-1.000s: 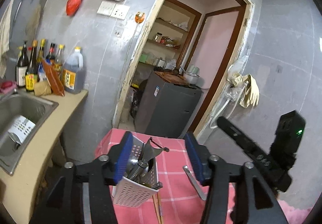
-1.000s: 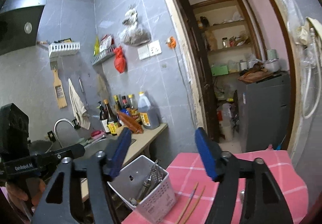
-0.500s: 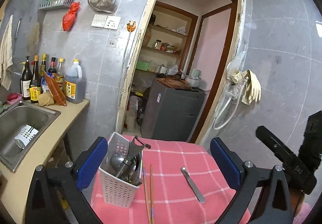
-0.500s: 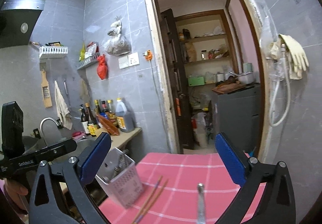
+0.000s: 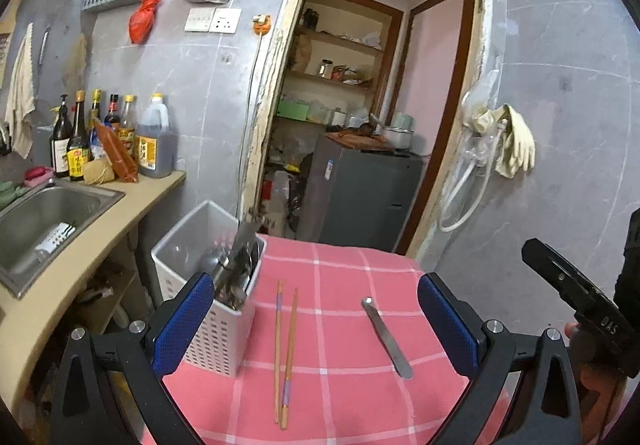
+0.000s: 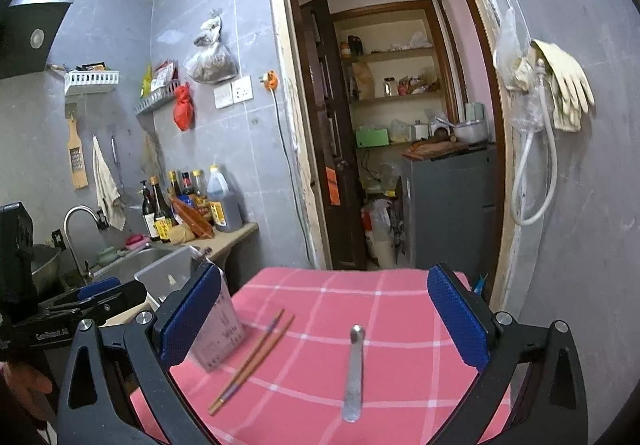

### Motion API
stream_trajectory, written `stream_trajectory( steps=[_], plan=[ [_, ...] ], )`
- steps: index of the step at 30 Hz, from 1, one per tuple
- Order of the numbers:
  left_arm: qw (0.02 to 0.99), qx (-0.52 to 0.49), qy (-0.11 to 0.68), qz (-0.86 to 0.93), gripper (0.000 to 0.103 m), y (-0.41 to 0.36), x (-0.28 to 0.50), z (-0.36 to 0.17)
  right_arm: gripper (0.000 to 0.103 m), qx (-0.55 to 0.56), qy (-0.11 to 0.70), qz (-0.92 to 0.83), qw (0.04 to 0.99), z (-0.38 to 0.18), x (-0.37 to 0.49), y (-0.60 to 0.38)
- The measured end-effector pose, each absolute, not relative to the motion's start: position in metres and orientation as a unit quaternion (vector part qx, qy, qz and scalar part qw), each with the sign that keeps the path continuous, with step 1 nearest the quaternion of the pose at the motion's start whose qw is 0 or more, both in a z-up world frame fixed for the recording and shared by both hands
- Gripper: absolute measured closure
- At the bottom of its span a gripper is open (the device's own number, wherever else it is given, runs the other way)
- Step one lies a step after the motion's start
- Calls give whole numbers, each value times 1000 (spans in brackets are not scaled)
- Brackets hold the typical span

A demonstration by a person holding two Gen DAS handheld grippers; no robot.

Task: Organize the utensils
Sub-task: 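Move both tools back over the chopsticks and steel peeler on the tablecloth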

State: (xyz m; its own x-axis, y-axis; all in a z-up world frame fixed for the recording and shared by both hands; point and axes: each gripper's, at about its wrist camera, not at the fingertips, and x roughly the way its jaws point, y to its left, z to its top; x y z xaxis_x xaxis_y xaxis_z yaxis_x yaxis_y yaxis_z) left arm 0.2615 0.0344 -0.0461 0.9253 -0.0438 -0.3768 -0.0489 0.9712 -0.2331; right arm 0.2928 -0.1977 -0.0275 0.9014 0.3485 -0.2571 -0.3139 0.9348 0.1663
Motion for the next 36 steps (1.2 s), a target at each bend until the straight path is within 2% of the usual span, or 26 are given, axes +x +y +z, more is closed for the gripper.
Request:
stream_trajectory(
  steps=[9,21,24,30,32,36],
  plan=[
    [969,-116,214,46,0,14,281,-87,1,66,200,173,962,-77,329,-219],
    [934,-110,329,88,1,0,323,-148,2,92,322,219,916,-146,401,-228],
    [925,-108,351,97,1,-2,332,-159,4,96,348,233,903,-163,415,-223],
    [914,-115,373,109,2,-1,346,-172,27,100,393,263,876,-191,437,-209],
    [910,-118,382,113,12,1,351,-176,42,96,403,273,868,-198,442,-203],
    [899,-123,403,123,24,3,361,-184,56,91,422,288,854,-209,448,-191]
  ],
)
